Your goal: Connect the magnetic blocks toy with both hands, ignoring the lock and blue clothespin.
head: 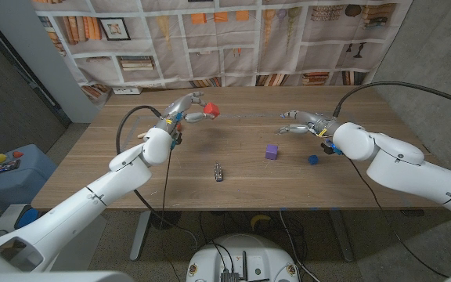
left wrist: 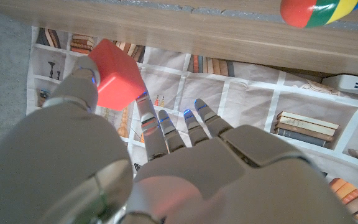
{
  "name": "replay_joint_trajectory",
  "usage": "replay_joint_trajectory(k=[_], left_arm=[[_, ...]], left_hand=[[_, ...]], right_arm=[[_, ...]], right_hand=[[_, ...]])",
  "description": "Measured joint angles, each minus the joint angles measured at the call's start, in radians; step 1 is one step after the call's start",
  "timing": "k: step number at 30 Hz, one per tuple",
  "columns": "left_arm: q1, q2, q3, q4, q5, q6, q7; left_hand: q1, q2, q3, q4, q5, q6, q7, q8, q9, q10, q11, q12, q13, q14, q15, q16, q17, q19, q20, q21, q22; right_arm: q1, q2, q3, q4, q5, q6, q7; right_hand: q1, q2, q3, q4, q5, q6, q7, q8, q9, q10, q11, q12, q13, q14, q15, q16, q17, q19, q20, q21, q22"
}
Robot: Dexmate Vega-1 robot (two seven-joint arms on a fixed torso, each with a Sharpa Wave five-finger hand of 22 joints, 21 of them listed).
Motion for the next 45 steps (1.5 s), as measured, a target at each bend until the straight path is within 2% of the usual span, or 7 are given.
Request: replay_joint_trajectory(k=[9, 16, 24, 36, 42, 43, 45], left_arm=[[0.003, -0.017, -0.011, 0.022, -0.060, -0.054, 0.035], [0.003, -0.040, -0.024, 0.058, -0.101, -0.099, 0.050], [0.000, -0.055, -0.033, 0.089, -0.150, -0.153, 0.060], [0.000, -0.081, -0.045, 0.124, -0.207, -0.211, 0.076], [0.000, -0.081, -0.045, 0.124, -0.226, -0.231, 0.083], [0.002, -0.093, -0.047, 0.139, -0.228, -0.233, 0.083], [0.003, -0.096, -0.047, 0.143, -0.233, -0.237, 0.085]], left_hand=[[0.000, 0.000, -0.001, -0.001, 0.000, 0.003, 0.004, -0.001, 0.000, 0.000, 0.000, 0.000, 0.000, 0.000, 0.000, 0.000, 0.000, -0.004, 0.004, 0.000, 0.000], [0.000, 0.000, -0.001, -0.001, 0.004, 0.003, 0.003, -0.004, 0.001, 0.000, 0.000, 0.000, 0.000, 0.000, 0.000, 0.000, 0.000, -0.004, 0.004, 0.000, 0.000], [0.000, 0.000, -0.007, 0.001, 0.004, 0.003, 0.003, -0.008, 0.001, 0.000, 0.000, -0.004, 0.000, 0.000, 0.000, -0.004, 0.000, -0.004, 0.004, 0.000, 0.000], [0.017, 0.017, -0.010, -0.001, 0.004, 0.003, 0.003, -0.016, 0.000, 0.000, 0.000, -0.004, 0.000, 0.000, 0.000, -0.004, 0.000, -0.004, 0.004, 0.000, 0.000], [0.017, 0.017, -0.011, -0.001, 0.003, 0.003, 0.003, -0.015, 0.000, 0.004, 0.004, -0.004, 0.000, 0.000, 0.000, -0.004, 0.000, -0.004, 0.004, 0.000, 0.000], [0.017, 0.017, -0.013, -0.001, 0.003, 0.003, 0.003, -0.015, 0.000, 0.004, 0.004, -0.004, 0.000, 0.000, 0.000, -0.004, 0.000, -0.004, 0.004, 0.000, 0.000], [0.017, 0.017, -0.016, 0.000, 0.003, 0.003, 0.003, -0.015, 0.000, 0.004, 0.004, -0.004, 0.000, 0.000, 0.000, -0.004, 0.000, -0.004, 0.004, 0.000, 0.000]], right_arm=[[0.096, 0.015, -0.121, -0.054, -0.077, -0.116, 0.074], [0.178, 0.035, -0.222, -0.067, -0.220, -0.265, 0.224], [0.276, 0.067, -0.358, -0.053, -0.369, -0.323, 0.368], [0.306, 0.118, -0.436, -0.024, -0.544, -0.352, 0.496], [0.296, 0.149, -0.448, -0.005, -0.544, -0.352, 0.496], [0.294, 0.153, -0.449, -0.002, -0.635, -0.354, 0.545], [0.288, 0.164, -0.449, 0.005, -0.663, -0.353, 0.558]], right_hand=[[0.008, -0.008, 0.003, 0.003, 0.006, -0.030, 0.004, 0.000, 0.001, -0.046, 0.022, -0.004, 0.000, -0.021, 0.021, 0.000, 0.003, -0.016, 0.020, 0.000, 0.000], [0.021, -0.021, 0.006, 0.006, 0.012, -0.056, 0.003, 0.000, 0.006, -0.069, 0.033, -0.004, 0.005, -0.034, 0.034, 0.000, 0.005, -0.022, 0.025, 0.000, 0.000], [0.021, -0.021, 0.006, 0.006, 0.013, -0.076, 0.004, -0.004, 0.010, -0.086, 0.039, -0.004, 0.005, -0.039, 0.039, 0.000, 0.005, -0.022, 0.025, 0.000, 0.000], [0.037, -0.037, 0.008, 0.008, 0.017, -0.081, -0.001, -0.002, 0.012, -0.091, 0.045, -0.004, 0.010, -0.044, 0.044, 0.000, 0.009, -0.022, 0.025, 0.000, 0.000], [0.037, -0.037, 0.010, 0.010, 0.020, -0.081, -0.001, 0.001, 0.015, -0.091, 0.045, 0.001, 0.010, -0.044, 0.044, 0.004, 0.009, -0.022, 0.025, 0.004, 0.000], [0.037, -0.037, 0.010, 0.010, 0.021, -0.077, 0.003, 0.001, 0.015, -0.091, 0.045, 0.001, 0.010, -0.044, 0.044, 0.004, 0.009, -0.022, 0.025, 0.004, 0.000], [0.037, -0.037, 0.010, 0.010, 0.021, -0.077, 0.003, 0.008, 0.015, -0.091, 0.045, 0.002, 0.010, -0.044, 0.044, 0.004, 0.009, -0.022, 0.025, 0.004, 0.000]])
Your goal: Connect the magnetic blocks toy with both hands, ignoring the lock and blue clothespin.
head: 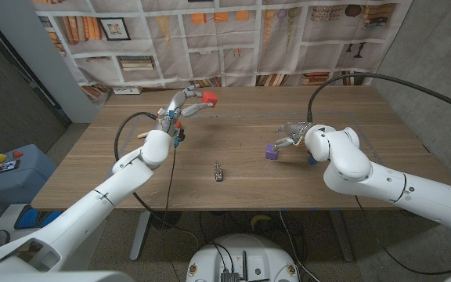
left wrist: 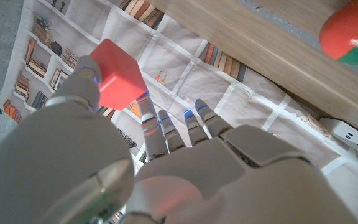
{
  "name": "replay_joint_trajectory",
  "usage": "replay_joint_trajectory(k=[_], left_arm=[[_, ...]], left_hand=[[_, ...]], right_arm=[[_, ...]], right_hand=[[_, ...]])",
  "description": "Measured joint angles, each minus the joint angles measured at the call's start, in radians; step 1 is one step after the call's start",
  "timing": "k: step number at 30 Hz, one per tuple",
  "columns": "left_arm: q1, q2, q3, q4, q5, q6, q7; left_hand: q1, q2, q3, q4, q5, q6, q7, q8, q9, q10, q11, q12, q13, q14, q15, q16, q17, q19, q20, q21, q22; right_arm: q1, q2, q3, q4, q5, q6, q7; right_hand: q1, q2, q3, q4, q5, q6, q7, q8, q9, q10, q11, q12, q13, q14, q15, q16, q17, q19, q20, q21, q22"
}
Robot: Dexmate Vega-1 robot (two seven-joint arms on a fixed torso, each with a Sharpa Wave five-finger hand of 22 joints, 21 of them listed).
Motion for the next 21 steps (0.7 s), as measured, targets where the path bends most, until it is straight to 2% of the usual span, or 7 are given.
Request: replay_joint_trajectory(k=[5, 11, 14, 15, 17, 20, 21], left_arm=[[0.001, -0.005, 0.000, 0.006, -0.011, -0.010, 0.002], [0.002, -0.016, -0.001, 0.022, -0.030, -0.029, 0.003], [0.002, -0.020, -0.002, 0.028, -0.039, -0.037, 0.003], [0.002, -0.022, -0.002, 0.031, -0.043, -0.040, 0.003], [0.002, -0.026, -0.002, 0.036, -0.048, -0.045, 0.003], [0.002, -0.030, -0.002, 0.042, -0.056, -0.052, 0.003], [0.002, -0.031, -0.002, 0.045, -0.060, -0.055, 0.002]], left_hand=[[-0.004, 0.004, 0.000, 0.000, 0.000, 0.000, 0.000, 0.000, 0.000, 0.000, 0.000, 0.000, 0.000, -0.002, -0.002, 0.000, 0.000, 0.000, 0.000, 0.000, 0.000], [-0.004, 0.004, 0.000, 0.000, 0.000, 0.006, 0.006, -0.001, 0.000, 0.000, 0.000, 0.000, 0.000, -0.002, -0.002, 0.000, 0.000, 0.000, 0.000, 0.000, 0.000], [-0.005, 0.005, -0.002, -0.001, 0.004, 0.006, 0.006, -0.001, 0.001, 0.000, 0.000, 0.000, 0.000, -0.002, -0.002, 0.000, 0.000, 0.000, 0.000, 0.000, 0.000], [-0.005, 0.005, -0.002, -0.001, 0.004, 0.006, 0.006, -0.001, 0.001, 0.000, 0.000, 0.000, 0.000, -0.002, -0.002, 0.000, 0.000, 0.000, 0.000, 0.000, 0.000], [-0.006, 0.007, -0.002, -0.001, 0.005, 0.006, 0.006, -0.004, 0.001, 0.000, 0.000, 0.000, 0.000, -0.002, -0.002, 0.000, 0.000, 0.000, 0.000, 0.000, 0.000], [-0.008, 0.008, -0.002, -0.001, 0.005, 0.006, 0.006, -0.005, 0.002, 0.000, 0.000, 0.000, 0.000, -0.002, -0.002, 0.000, 0.000, 0.000, 0.000, 0.000, 0.000], [-0.008, 0.008, -0.003, 0.000, 0.005, 0.006, 0.006, -0.006, 0.004, 0.000, 0.000, 0.000, 0.000, -0.002, -0.002, 0.000, 0.000, 0.000, 0.000, 0.000, 0.000]], right_arm=[[-0.015, 0.023, 0.002, 0.016, -0.043, 0.010, 0.021], [-0.047, 0.059, 0.017, 0.042, -0.118, 0.033, 0.047], [-0.062, 0.072, 0.026, 0.053, -0.144, 0.042, 0.053], [-0.068, 0.079, 0.030, 0.057, -0.156, 0.048, 0.056], [-0.078, 0.089, 0.037, 0.066, -0.177, 0.059, 0.060], [-0.093, 0.103, 0.048, 0.078, -0.203, 0.070, 0.065], [-0.100, 0.111, 0.053, 0.084, -0.215, 0.078, 0.067]], right_hand=[[0.003, 0.003, 0.000, 0.000, 0.000, 0.000, 0.000, 0.004, 0.003, 0.000, 0.000, 0.003, 0.000, 0.006, 0.005, 0.008, 0.000, 0.004, -0.004, 0.002, 0.000], [0.011, 0.011, 0.000, 0.000, 0.003, 0.009, 0.002, 0.011, 0.005, 0.000, 0.000, 0.006, 0.000, 0.015, -0.004, 0.008, 0.000, 0.011, -0.011, 0.005, 0.000], [0.011, 0.011, 0.008, 0.000, 0.006, 0.009, 0.001, 0.011, 0.008, 0.000, 0.000, 0.010, 0.000, 0.019, -0.008, 0.014, 0.005, 0.018, -0.018, 0.008, 0.000], [0.020, 0.020, 0.008, 0.000, 0.007, 0.009, 0.002, 0.011, 0.009, 0.000, 0.000, 0.010, 0.000, 0.020, -0.009, 0.015, 0.005, 0.018, -0.018, 0.008, 0.000], [0.028, 0.012, 0.008, 0.000, 0.007, 0.010, 0.001, 0.016, 0.009, 0.000, 0.000, 0.010, 0.004, 0.024, -0.013, 0.015, 0.005, 0.022, -0.022, 0.008, 0.000], [0.033, 0.017, 0.013, -0.004, 0.007, 0.016, -0.006, 0.019, 0.009, 0.000, 0.000, 0.014, 0.005, 0.031, -0.012, 0.017, 0.005, 0.029, -0.028, 0.008, 0.000], [0.044, 0.006, 0.013, -0.004, 0.007, 0.016, -0.006, 0.025, 0.013, 0.002, 0.002, 0.014, 0.005, 0.037, -0.015, 0.021, 0.005, 0.033, -0.025, 0.008, 0.000]])
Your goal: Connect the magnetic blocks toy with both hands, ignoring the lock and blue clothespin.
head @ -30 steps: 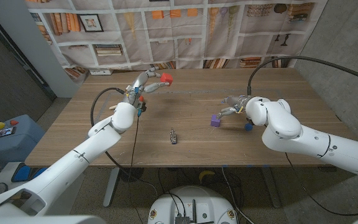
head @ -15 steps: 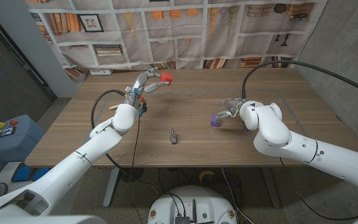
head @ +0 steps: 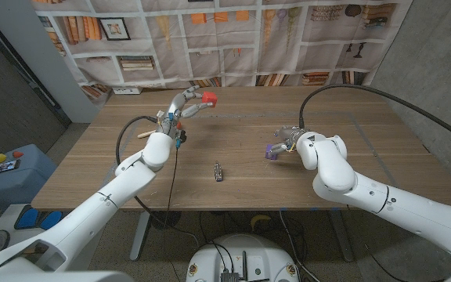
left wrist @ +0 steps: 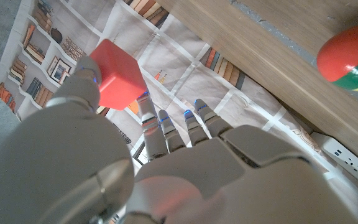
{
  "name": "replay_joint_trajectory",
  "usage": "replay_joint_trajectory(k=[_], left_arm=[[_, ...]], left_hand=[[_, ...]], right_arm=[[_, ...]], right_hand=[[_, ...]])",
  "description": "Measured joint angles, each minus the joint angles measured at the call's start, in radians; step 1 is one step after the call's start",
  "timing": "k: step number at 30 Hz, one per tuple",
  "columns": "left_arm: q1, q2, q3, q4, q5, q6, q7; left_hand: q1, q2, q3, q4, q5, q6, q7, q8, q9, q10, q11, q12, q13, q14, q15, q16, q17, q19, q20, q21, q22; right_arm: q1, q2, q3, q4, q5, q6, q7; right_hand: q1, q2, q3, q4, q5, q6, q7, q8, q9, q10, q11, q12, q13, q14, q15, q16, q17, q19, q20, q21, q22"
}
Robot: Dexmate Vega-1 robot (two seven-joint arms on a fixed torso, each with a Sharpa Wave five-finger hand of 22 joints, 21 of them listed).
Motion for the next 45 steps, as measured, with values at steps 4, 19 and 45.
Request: replay_joint_trajectory(k=[4, 19, 45], left_arm=[[-0.002, -0.004, 0.000, 0.006, -0.008, -0.007, -0.005], [-0.011, -0.016, 0.011, 0.030, -0.029, -0.022, -0.015], [-0.026, -0.024, 0.023, 0.058, -0.043, -0.030, -0.028]], left_hand=[[0.000, 0.000, -0.005, 0.000, 0.000, 0.000, 0.000, -0.002, 0.002, 0.000, 0.000, 0.000, 0.000, 0.000, 0.000, 0.000, 0.000, 0.000, 0.000, 0.000, 0.000], [0.000, 0.000, -0.005, 0.000, 0.000, 0.006, 0.006, -0.012, 0.002, 0.004, 0.004, 0.000, 0.000, 0.000, 0.000, 0.000, 0.000, -0.004, 0.004, 0.000, 0.000], [-0.005, 0.005, -0.014, 0.000, -0.002, 0.010, 0.010, -0.018, 0.001, 0.007, 0.000, 0.001, 0.000, 0.000, 0.000, 0.000, 0.000, -0.004, 0.004, 0.000, 0.000]], right_arm=[[-0.018, 0.020, 0.015, 0.018, -0.031, 0.019, 0.008], [-0.081, 0.097, 0.073, 0.081, -0.149, 0.092, 0.040], [-0.148, 0.184, 0.152, 0.143, -0.215, 0.160, 0.019]], right_hand=[[0.013, 0.008, 0.003, -0.003, 0.000, 0.005, -0.005, 0.002, 0.001, 0.005, -0.002, 0.000, 0.000, 0.001, -0.002, 0.002, 0.000, 0.009, -0.002, 0.008, 0.000], [0.057, 0.010, 0.015, -0.004, 0.000, 0.053, -0.028, 0.043, 0.010, 0.020, -0.010, 0.008, 0.000, 0.028, -0.014, 0.010, 0.000, 0.038, -0.016, 0.008, 0.000], [0.187, 0.001, 0.034, -0.004, -0.039, 0.263, -0.070, 0.172, 0.036, 0.102, -0.034, 0.025, 0.005, 0.091, -0.048, 0.034, 0.009, 0.113, -0.041, 0.008, 0.000]])
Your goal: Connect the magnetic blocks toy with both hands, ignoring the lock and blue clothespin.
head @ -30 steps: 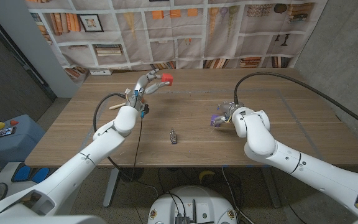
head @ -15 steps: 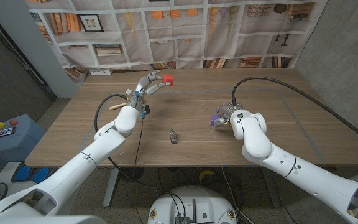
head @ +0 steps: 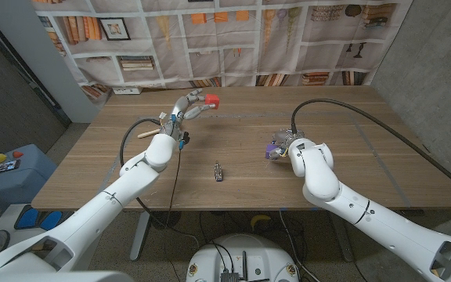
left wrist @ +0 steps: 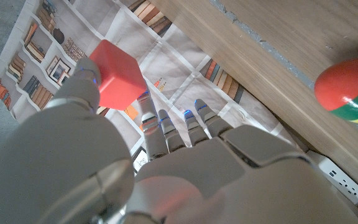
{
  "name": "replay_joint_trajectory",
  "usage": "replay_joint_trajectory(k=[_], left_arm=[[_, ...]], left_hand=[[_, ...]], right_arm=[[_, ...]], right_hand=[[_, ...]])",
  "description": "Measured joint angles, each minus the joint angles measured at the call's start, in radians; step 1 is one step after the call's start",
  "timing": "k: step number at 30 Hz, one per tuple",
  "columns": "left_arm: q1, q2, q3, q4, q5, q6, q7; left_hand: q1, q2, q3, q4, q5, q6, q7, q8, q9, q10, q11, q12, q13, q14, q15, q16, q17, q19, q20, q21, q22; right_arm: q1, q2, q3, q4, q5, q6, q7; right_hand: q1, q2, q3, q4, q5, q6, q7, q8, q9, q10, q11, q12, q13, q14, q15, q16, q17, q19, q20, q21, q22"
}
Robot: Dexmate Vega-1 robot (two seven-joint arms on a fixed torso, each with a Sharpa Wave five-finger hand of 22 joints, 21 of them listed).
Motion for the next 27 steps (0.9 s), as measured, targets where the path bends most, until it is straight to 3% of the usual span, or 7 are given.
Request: replay_joint_trajectory(k=[1, 19, 27], left_arm=[[-0.001, -0.001, 0.001, 0.002, 0.000, 0.000, 0.000], [-0.006, -0.003, 0.006, 0.014, -0.006, -0.002, -0.003], [-0.007, -0.004, 0.007, 0.018, -0.009, -0.005, -0.004]], left_hand=[[0.000, 0.000, 0.000, 0.000, -0.001, 0.000, 0.000, 0.000, 0.000, 0.000, 0.000, 0.000, 0.000, 0.000, 0.000, 0.000, 0.000, 0.000, 0.000, 0.000, 0.000], [0.000, 0.000, -0.004, -0.002, 0.002, 0.005, 0.005, -0.003, 0.000, 0.000, 0.000, 0.000, 0.000, 0.000, 0.000, 0.000, 0.000, 0.000, 0.000, 0.000, 0.000], [0.000, 0.000, -0.005, -0.003, 0.002, 0.005, 0.005, -0.008, 0.000, 0.005, 0.005, 0.000, 0.000, 0.000, 0.000, 0.000, 0.000, 0.000, 0.000, 0.000, 0.000]], right_arm=[[-0.001, 0.002, 0.001, 0.002, -0.004, 0.012, -0.032], [-0.013, 0.031, 0.007, 0.033, -0.014, 0.017, -0.082], [-0.018, 0.038, 0.007, 0.042, -0.018, 0.015, -0.118]], right_hand=[[0.000, 0.001, 0.000, 0.000, -0.003, 0.010, 0.000, 0.005, 0.002, 0.002, 0.002, 0.004, 0.000, 0.000, 0.000, 0.000, 0.000, 0.000, 0.000, 0.000, 0.000], [0.059, 0.010, 0.000, 0.000, -0.013, 0.135, -0.028, 0.082, 0.016, 0.050, -0.022, 0.005, -0.003, 0.036, -0.029, 0.019, 0.005, 0.043, -0.022, 0.000, 0.000], [0.103, 0.010, 0.000, 0.000, -0.017, 0.225, -0.043, 0.136, 0.025, 0.073, -0.034, 0.005, -0.003, 0.052, -0.045, 0.023, 0.012, 0.061, -0.032, 0.000, 0.000]])
